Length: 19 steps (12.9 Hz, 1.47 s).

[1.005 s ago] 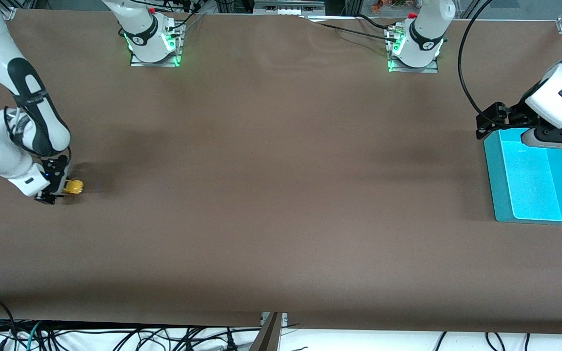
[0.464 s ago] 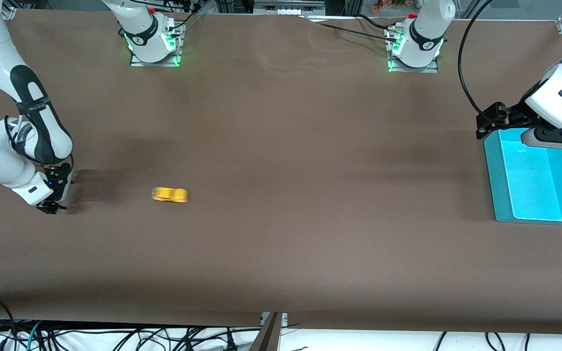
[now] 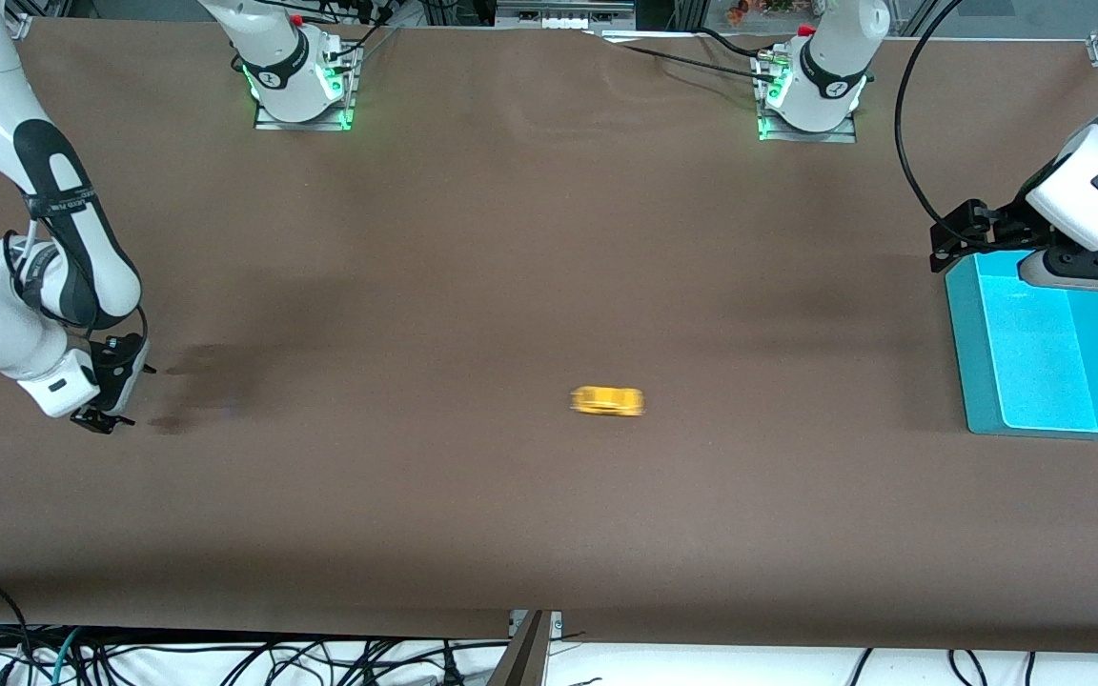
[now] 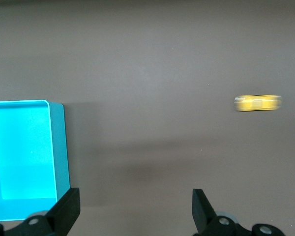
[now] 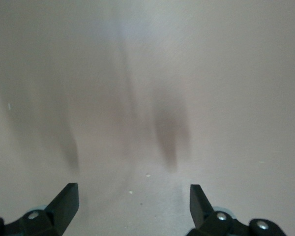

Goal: Wind and store yellow beetle car
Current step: 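Release the car with the right gripper so it rolls toward the cyan box, then lower the left gripper to the car while the right gripper retracts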

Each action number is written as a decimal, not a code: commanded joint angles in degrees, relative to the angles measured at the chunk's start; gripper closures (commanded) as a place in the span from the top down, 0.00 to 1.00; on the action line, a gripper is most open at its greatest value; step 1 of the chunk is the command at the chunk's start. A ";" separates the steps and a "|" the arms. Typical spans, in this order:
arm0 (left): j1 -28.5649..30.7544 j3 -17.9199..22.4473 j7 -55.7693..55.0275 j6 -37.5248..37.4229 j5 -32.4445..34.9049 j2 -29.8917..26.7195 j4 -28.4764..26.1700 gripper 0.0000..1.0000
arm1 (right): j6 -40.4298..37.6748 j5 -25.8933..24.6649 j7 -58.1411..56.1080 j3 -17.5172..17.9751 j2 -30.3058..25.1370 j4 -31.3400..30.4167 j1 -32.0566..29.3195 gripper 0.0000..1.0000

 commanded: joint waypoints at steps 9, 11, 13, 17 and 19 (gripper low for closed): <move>0.04 -0.05 0.11 -0.92 -0.68 0.41 0.67 1.00 | -20.68 0.22 55.39 1.02 -1.14 8.58 15.30 1.00; 0.04 0.04 -0.15 -0.92 -0.76 0.42 0.59 1.00 | -27.78 0.57 64.28 0.93 -1.32 12.96 18.03 1.00; -0.14 0.04 -0.15 -0.92 -0.59 2.16 -0.11 1.00 | -35.78 0.66 72.89 0.93 -1.32 18.06 19.70 1.00; 0.83 0.48 -0.24 -1.45 -0.94 6.92 0.32 1.00 | -42.93 0.83 83.29 1.20 -7.18 21.43 20.33 1.00; 1.53 0.91 3.42 -1.28 -0.59 8.85 1.63 1.00 | -45.21 0.75 83.39 1.28 -11.75 21.34 20.33 1.00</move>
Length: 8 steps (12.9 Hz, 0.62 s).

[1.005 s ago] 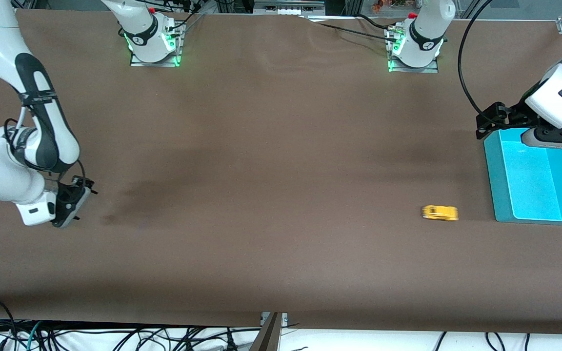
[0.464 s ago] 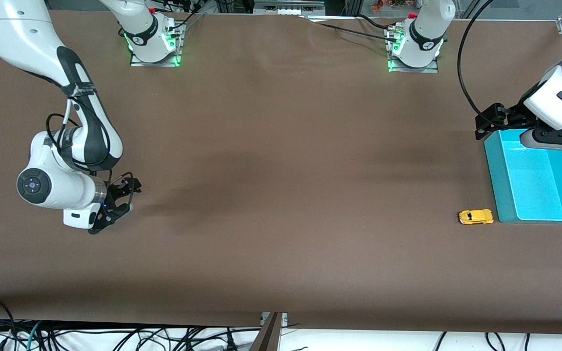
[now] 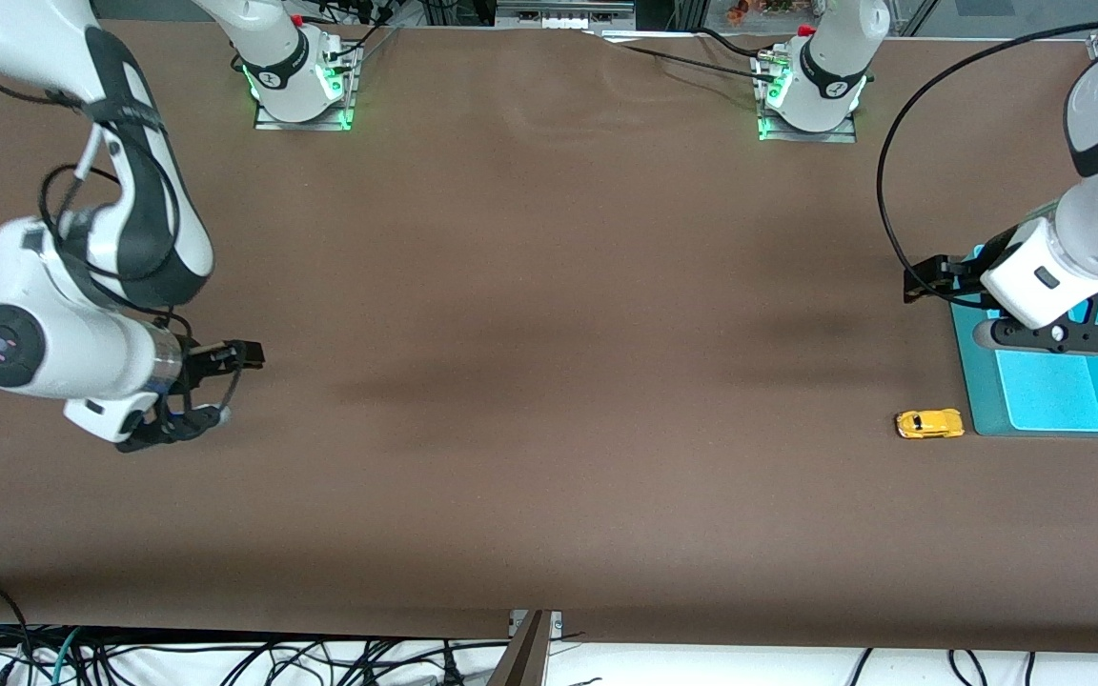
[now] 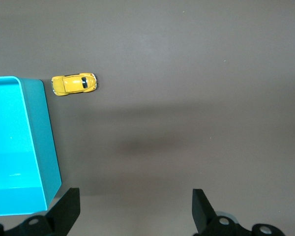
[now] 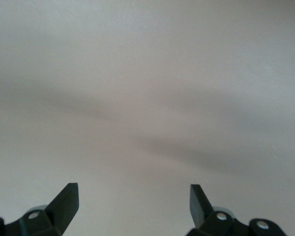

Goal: Wind and store yellow beetle car
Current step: 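Lower the left gripper to the car while the right gripper retracts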

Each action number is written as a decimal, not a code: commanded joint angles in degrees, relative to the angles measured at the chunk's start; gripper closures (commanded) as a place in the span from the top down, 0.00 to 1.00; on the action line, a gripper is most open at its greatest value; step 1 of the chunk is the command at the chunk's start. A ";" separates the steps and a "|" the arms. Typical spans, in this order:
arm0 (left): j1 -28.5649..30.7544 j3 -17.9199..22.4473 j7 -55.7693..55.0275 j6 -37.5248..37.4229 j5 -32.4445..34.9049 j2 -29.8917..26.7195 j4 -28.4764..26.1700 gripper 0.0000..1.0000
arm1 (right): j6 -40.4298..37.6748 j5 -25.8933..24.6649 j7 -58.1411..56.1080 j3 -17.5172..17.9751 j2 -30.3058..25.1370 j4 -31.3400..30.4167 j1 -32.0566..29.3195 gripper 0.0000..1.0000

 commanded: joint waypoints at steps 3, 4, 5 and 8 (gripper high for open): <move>3.82 1.44 19.78 -0.36 -0.68 7.92 6.36 1.00 | -6.51 0.20 0.70 -0.20 -10.82 -0.86 -0.24 1.00; 4.44 1.62 23.66 -0.35 -0.68 9.85 7.24 1.00 | -8.53 -0.06 0.87 -0.20 -12.49 -0.77 -0.24 1.00; 5.14 1.88 26.39 -0.09 -0.50 11.61 7.25 1.00 | -8.81 -0.07 0.79 -0.64 -14.25 -0.69 -0.42 1.00; 6.56 1.88 38.76 6.99 3.53 17.15 6.47 1.00 | -8.12 -0.15 0.96 -2.58 -19.70 -0.77 -0.51 1.00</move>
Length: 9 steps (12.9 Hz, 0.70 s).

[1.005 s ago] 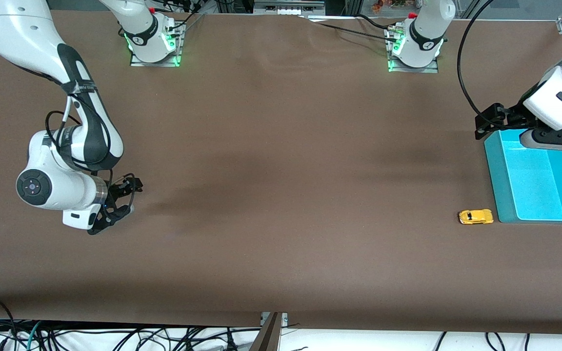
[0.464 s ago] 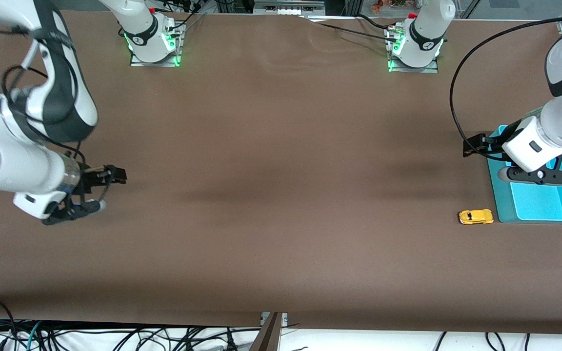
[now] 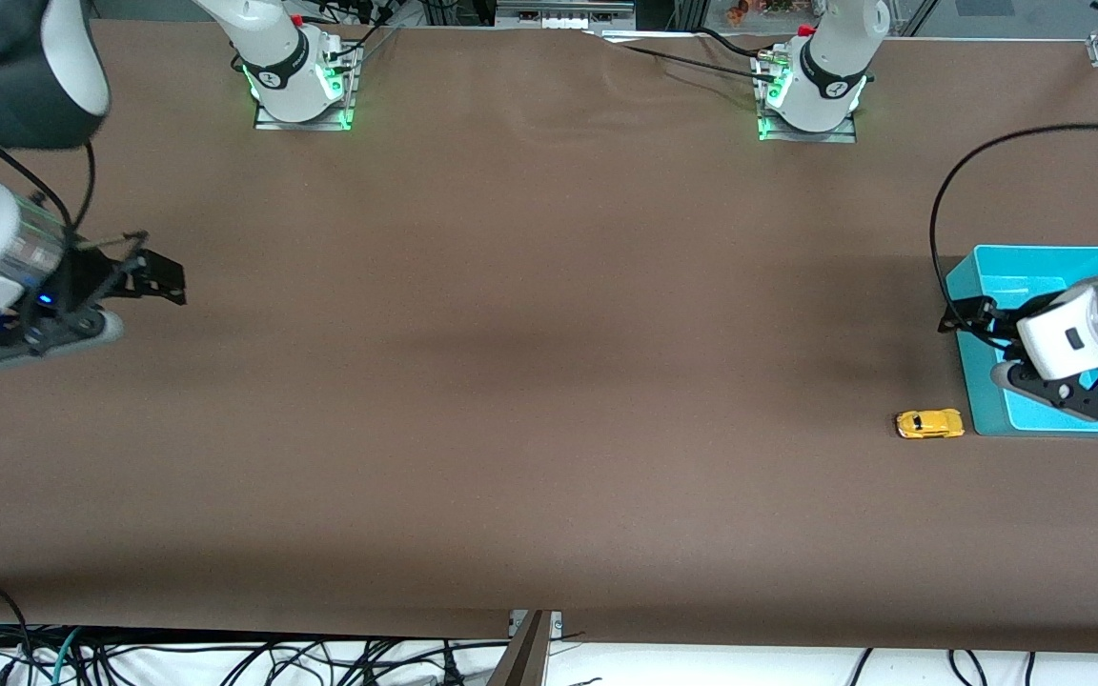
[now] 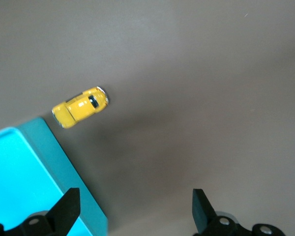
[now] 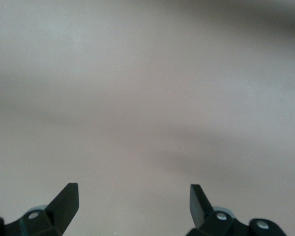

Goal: Wind and store yellow beetle car
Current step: 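Lower the left gripper to the car while the right gripper retracts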

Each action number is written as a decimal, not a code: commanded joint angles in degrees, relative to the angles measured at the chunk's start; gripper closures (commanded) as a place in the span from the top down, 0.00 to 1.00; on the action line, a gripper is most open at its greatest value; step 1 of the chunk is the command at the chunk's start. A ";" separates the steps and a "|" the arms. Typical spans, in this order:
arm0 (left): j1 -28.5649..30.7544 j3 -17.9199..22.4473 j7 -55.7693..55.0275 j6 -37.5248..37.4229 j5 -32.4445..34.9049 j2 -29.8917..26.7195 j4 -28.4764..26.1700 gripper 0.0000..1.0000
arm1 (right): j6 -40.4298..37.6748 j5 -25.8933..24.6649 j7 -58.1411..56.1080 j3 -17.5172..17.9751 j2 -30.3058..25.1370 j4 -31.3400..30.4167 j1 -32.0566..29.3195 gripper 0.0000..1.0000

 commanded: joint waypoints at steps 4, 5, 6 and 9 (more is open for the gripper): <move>0.43 -0.31 28.56 12.61 7.30 12.38 1.67 1.00 | -2.99 -2.74 0.39 -3.89 -6.29 -1.68 -0.50 1.00; 0.87 -0.23 33.74 16.29 7.92 13.79 1.06 1.00 | -3.27 -2.57 0.13 -4.42 -6.38 -1.68 -0.50 1.00; 1.92 -0.23 39.01 20.68 8.80 15.19 0.27 1.00 | -3.88 -2.66 0.13 -4.52 -6.91 -2.12 -0.50 1.00; 4.03 -0.23 49.94 34.40 9.86 16.44 -5.87 1.00 | -6.52 -1.17 0.48 -6.97 -7.00 -2.56 -1.47 1.00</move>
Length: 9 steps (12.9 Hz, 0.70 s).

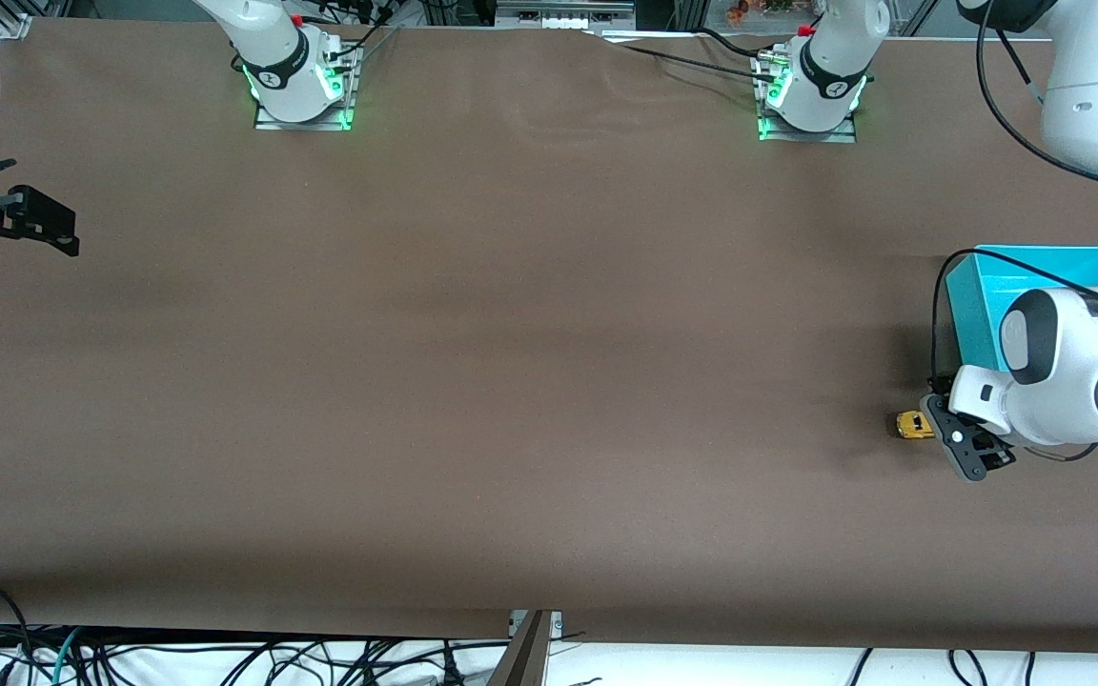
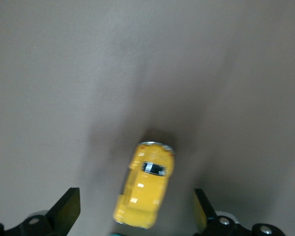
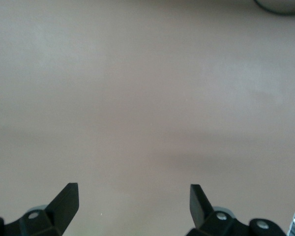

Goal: Wind and store yellow beetle car
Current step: 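Lower the left gripper to the car while the right gripper retracts, then close the left gripper on the yellow car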

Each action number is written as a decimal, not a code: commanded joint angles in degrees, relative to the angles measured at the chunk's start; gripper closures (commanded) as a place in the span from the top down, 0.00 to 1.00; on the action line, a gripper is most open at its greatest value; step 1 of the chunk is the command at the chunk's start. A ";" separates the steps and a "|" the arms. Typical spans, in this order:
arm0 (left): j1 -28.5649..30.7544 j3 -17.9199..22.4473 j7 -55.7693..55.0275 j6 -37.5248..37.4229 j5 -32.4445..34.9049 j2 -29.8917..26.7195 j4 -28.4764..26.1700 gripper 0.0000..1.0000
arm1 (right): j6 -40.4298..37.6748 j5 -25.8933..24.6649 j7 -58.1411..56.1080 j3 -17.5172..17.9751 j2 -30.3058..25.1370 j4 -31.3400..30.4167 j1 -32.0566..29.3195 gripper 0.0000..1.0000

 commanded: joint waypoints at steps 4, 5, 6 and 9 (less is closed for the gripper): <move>2.71 -0.49 6.31 11.53 3.45 0.35 -8.35 1.00 | -0.91 0.97 0.37 -1.20 -1.36 -2.16 -0.96 1.00; 2.72 -0.49 6.57 11.53 3.45 0.53 -9.04 1.00 | -0.91 0.89 0.37 -1.20 -1.27 -2.07 -0.96 1.00; 2.72 -0.49 6.75 11.61 3.45 0.45 -9.14 0.94 | -0.91 0.88 0.28 -1.11 -1.18 -1.99 -0.87 1.00; 2.54 -0.49 7.54 11.35 3.45 0.18 -8.70 0.26 | -0.73 0.97 0.28 -1.11 -1.10 -1.81 -0.79 1.00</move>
